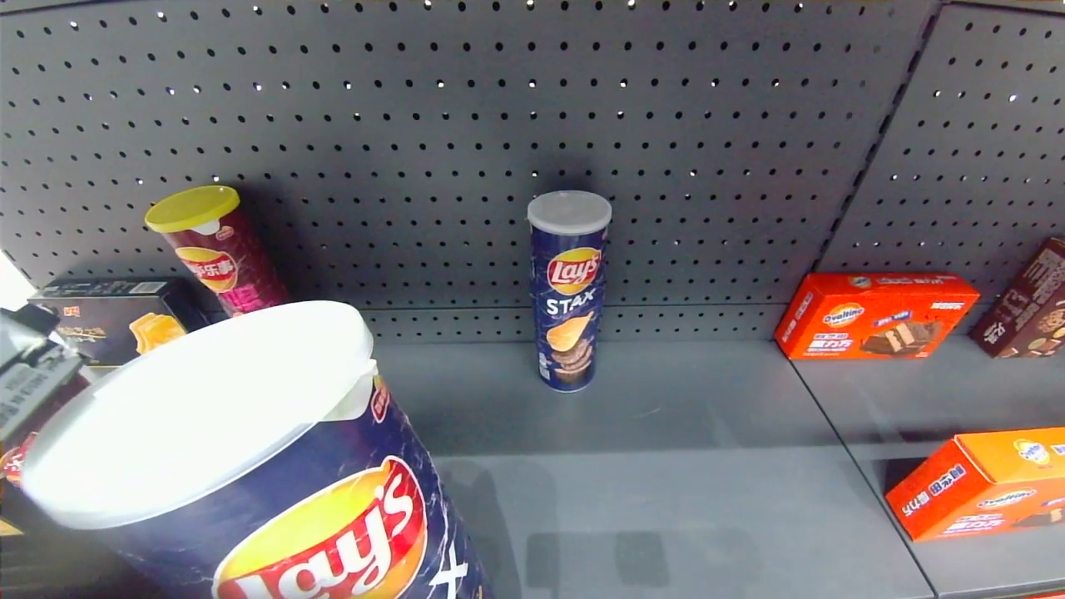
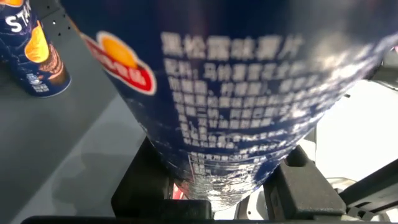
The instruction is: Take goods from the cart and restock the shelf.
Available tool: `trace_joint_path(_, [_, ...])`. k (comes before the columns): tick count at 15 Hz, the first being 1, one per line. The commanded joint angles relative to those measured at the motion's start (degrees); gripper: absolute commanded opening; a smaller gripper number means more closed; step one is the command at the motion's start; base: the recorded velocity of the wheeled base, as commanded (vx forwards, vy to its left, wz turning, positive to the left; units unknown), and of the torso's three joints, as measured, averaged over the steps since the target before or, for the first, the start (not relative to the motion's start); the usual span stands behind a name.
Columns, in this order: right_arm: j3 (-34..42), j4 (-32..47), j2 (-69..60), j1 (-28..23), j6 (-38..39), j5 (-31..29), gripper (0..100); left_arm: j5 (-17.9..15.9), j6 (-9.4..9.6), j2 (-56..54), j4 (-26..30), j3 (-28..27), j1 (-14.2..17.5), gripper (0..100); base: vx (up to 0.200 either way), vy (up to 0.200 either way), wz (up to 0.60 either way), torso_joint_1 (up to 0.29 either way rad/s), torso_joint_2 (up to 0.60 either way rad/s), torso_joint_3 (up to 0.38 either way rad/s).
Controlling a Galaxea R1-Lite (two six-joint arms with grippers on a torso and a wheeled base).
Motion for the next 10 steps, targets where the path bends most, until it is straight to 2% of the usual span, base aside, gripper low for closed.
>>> trace_joint_path(1, [-8.5,0.8,10.1,1.5,0.5,1.8,100,0.0,0.03,-0.2,0.0,0.3,0.0,0,0.000,0.000,0.00,0.000,0.00,0.000])
trace_joint_path(5, [-18.1,3.3,19.5,6.2,0.3,6.1,100,1.6,-0.05,-0.1,0.1,0.2,0.1,0,0.000,0.000,0.00,0.000,0.00,0.000])
trace_joint_path(7, [-23.2,2.8,28.2,11.1,-1.0,7.1,100,1.7,-0.14,-0.1,0.1,0.3,0.1,0,0.000,0.000,0.00,0.000,0.00,0.000])
trace_joint_path(10, [-25.3,-3.0,37.6,13.8,-6.5,7.1,100,2.5,-0.23,0.6,0.1,0.0,0.1,0,0.000,0.000,0.00,0.000,0.00,0.000])
